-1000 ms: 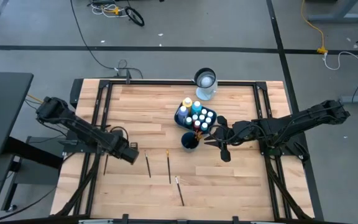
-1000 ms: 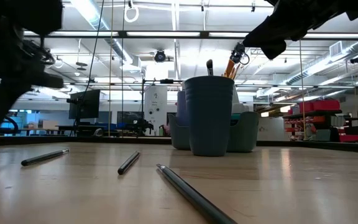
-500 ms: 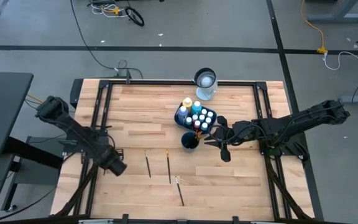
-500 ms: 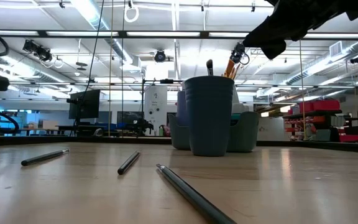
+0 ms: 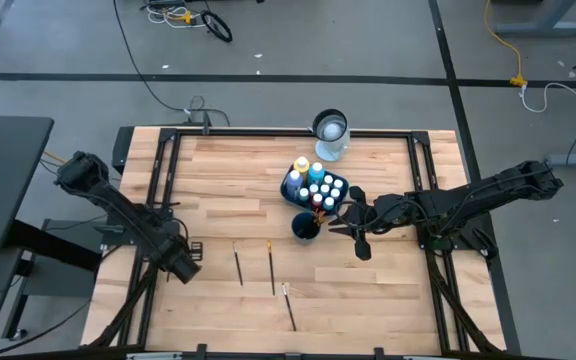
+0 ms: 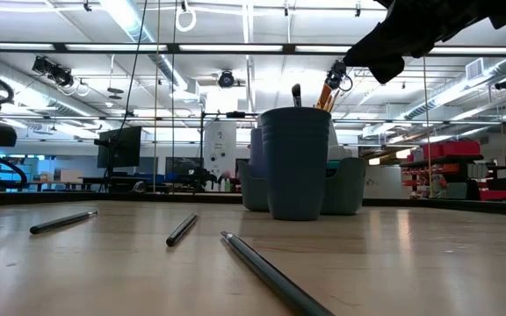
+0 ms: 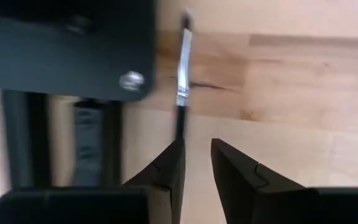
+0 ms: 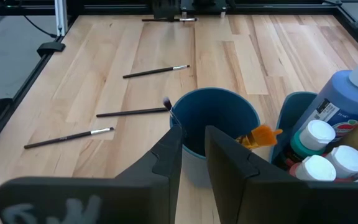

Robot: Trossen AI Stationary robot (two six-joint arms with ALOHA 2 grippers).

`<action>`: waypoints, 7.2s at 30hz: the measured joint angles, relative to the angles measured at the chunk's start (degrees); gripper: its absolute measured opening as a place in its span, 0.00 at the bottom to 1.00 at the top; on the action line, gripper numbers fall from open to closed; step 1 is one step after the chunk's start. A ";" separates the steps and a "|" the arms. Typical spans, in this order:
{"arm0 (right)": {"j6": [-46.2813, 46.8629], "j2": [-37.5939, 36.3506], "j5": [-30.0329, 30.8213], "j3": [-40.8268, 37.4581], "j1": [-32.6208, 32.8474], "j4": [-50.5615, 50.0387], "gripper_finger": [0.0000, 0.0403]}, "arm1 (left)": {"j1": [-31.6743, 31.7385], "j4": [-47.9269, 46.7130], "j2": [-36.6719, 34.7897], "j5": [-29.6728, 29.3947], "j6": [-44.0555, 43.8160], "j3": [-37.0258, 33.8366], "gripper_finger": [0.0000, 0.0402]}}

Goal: Pick & Place Paint Supplies
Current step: Put the silver paint brush into the blue cup

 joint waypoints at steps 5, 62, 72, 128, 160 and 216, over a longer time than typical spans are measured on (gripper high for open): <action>0.01 0.00 0.00 0.00 0.00 0.12 0.18 | 0.04 7.24 -3.37 -0.25 -0.98 -5.79 0.22; 0.02 0.00 0.02 0.00 0.00 0.04 0.18 | -0.28 9.43 -5.16 -25.98 3.97 -7.24 0.02; 0.00 0.00 0.02 0.00 0.00 0.06 0.18 | 0.99 10.30 -5.16 -32.96 8.33 -7.21 0.01; -0.54 0.00 0.41 -0.02 0.00 1.62 0.18 | 22.91 48.83 6.53 -20.05 74.43 -6.94 0.05; 0.28 0.02 0.42 -0.02 0.00 -4.00 0.18 | 25.93 93.47 2.77 -26.54 142.22 21.24 0.01; -2.93 0.02 0.52 -0.02 0.00 -2.33 0.18 | 24.55 78.90 19.65 -44.72 131.04 26.11 0.25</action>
